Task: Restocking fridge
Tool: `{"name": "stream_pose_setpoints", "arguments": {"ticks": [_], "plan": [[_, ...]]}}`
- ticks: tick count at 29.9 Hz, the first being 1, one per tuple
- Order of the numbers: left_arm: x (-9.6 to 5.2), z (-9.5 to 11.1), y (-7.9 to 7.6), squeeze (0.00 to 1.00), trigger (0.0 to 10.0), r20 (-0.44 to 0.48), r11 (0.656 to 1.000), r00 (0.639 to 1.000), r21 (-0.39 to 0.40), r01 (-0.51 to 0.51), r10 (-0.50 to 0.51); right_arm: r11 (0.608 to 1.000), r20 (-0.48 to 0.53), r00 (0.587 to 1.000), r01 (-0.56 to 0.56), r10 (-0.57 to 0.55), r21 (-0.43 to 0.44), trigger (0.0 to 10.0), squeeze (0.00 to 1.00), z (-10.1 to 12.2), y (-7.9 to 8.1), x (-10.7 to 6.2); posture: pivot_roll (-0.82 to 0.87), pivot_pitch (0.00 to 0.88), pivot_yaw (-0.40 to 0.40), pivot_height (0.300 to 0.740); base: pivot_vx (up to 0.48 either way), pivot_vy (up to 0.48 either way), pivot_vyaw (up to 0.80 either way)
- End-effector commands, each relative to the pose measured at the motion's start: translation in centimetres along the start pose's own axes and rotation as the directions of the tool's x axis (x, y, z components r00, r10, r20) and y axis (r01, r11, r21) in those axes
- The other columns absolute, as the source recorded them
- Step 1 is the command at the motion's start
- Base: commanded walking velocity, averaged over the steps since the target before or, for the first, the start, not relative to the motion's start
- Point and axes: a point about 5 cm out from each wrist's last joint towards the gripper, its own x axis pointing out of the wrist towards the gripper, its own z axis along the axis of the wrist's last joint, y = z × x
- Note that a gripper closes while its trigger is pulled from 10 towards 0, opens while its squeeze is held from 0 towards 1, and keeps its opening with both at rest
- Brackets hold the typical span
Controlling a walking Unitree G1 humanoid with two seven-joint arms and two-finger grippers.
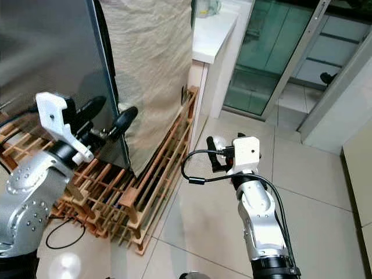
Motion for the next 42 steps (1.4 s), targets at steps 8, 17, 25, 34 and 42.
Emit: {"name": "stream_pose_setpoints", "arguments": {"ticks": [8,17,25,34,42], "plan": [[1.5,-0.3,1.8,0.0,10.0,-0.04,0.978,0.981,0.097,-0.184,0.189,1.0,-0.012,1.0,-0.005,0.004,-0.009,10.0,0.0,-0.5,-0.1,-0.1,-0.03,0.0,-0.055,0.74,0.0,0.0,0.0],[1.6,-0.4,1.8,0.0,10.0,-0.048,0.976,0.978,0.096,-0.197,0.202,1.0,-0.011,1.0,-0.006,0.006,-0.009,10.0,0.0,-0.5,0.0,-0.1,-0.04,0.0,-0.051,0.74,0.0,0.0,0.0],[1.3,0.1,0.3,0.0,10.0,-0.032,0.993,0.994,0.06,-0.101,0.103,1.0,-0.015,1.0,-0.006,0.006,-0.008,10.0,0.0,-0.7,0.0,-0.2,-0.03,0.0,-0.051,0.74,0.0,0.0,0.0],[1.7,-0.2,-1.2,0.0,10.0,-0.039,0.999,0.999,0.02,-0.025,0.025,1.0,-0.016,1.0,-0.018,0.018,-0.004,10.0,0.0,-0.7,0.4,0.0,-0.03,0.0,-0.053,0.74,0.0,0.0,0.0],[3.1,-1.8,-1.1,0.0,10.0,-0.078,0.998,0.995,0.001,-0.059,0.059,1.0,-0.01,1.0,-0.022,0.022,-0.003,10.0,0.0,-0.6,0.5,0.2,-0.04,0.0,-0.047,0.74,0.0,0.0,0.0]]}}
